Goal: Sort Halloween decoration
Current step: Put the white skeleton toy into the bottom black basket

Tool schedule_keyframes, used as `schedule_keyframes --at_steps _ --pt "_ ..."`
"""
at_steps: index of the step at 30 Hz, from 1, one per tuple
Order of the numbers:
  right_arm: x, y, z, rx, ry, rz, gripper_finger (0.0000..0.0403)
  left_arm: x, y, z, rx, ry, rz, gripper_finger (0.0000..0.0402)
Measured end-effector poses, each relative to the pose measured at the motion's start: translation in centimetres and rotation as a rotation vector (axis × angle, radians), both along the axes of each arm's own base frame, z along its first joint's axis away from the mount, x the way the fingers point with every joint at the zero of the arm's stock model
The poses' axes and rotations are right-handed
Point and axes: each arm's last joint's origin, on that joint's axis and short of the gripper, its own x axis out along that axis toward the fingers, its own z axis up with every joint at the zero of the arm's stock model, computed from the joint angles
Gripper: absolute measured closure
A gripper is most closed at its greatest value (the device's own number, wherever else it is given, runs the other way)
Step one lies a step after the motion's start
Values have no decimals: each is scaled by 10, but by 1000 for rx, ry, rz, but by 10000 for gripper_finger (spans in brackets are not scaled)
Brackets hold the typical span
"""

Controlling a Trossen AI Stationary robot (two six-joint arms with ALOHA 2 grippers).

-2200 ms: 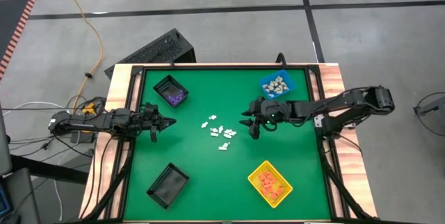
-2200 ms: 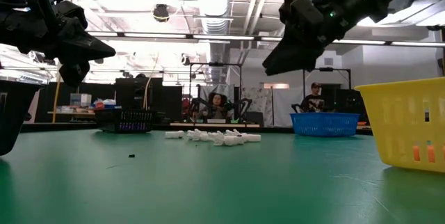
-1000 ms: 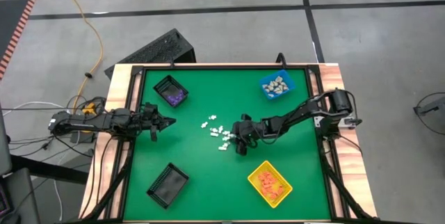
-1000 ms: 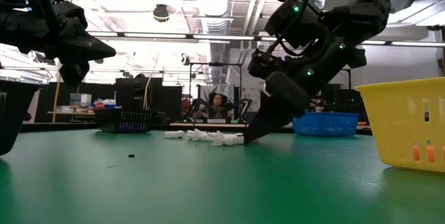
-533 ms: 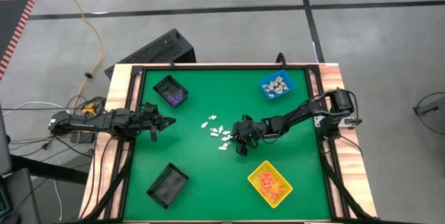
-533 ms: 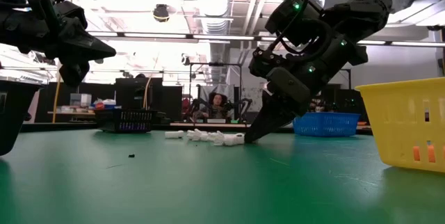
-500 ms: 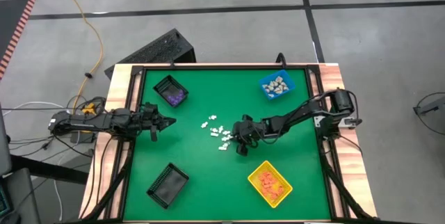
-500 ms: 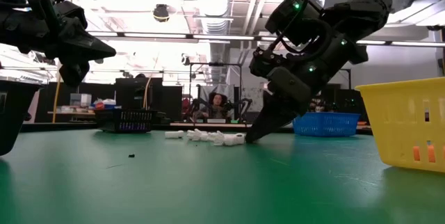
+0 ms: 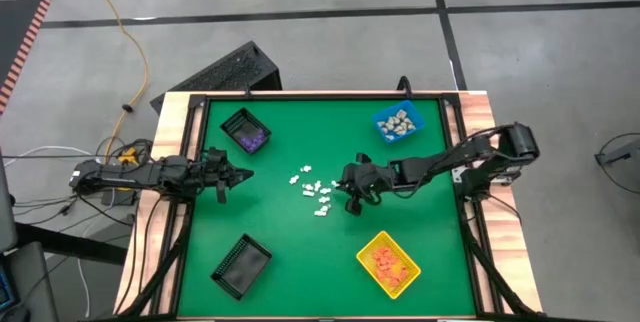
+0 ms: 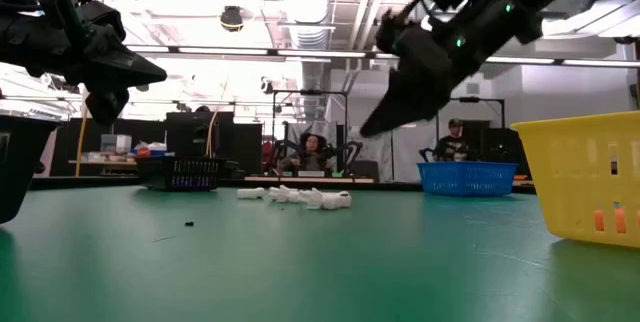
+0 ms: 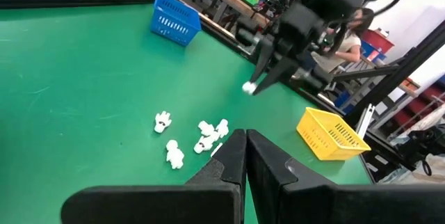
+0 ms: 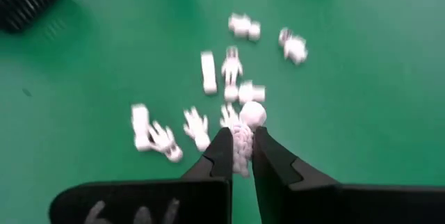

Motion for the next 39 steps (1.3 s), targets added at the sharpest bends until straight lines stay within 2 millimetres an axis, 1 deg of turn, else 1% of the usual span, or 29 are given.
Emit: schedule_keyframes --at_steps 8,14,27,39 --pt "-12 -3 34 -33 -113 -37 354 0 0 0 0 0 0 401" --pt "-18 -7 46 -44 -151 -47 354 0 0 0 0 0 0 401" --pt "-19 -9 47 -42 -157 -54 354 0 0 0 -13 -2 0 401" --pt "-16 -8 53 -28 -221 -57 354 0 0 0 -18 -3 1 401"
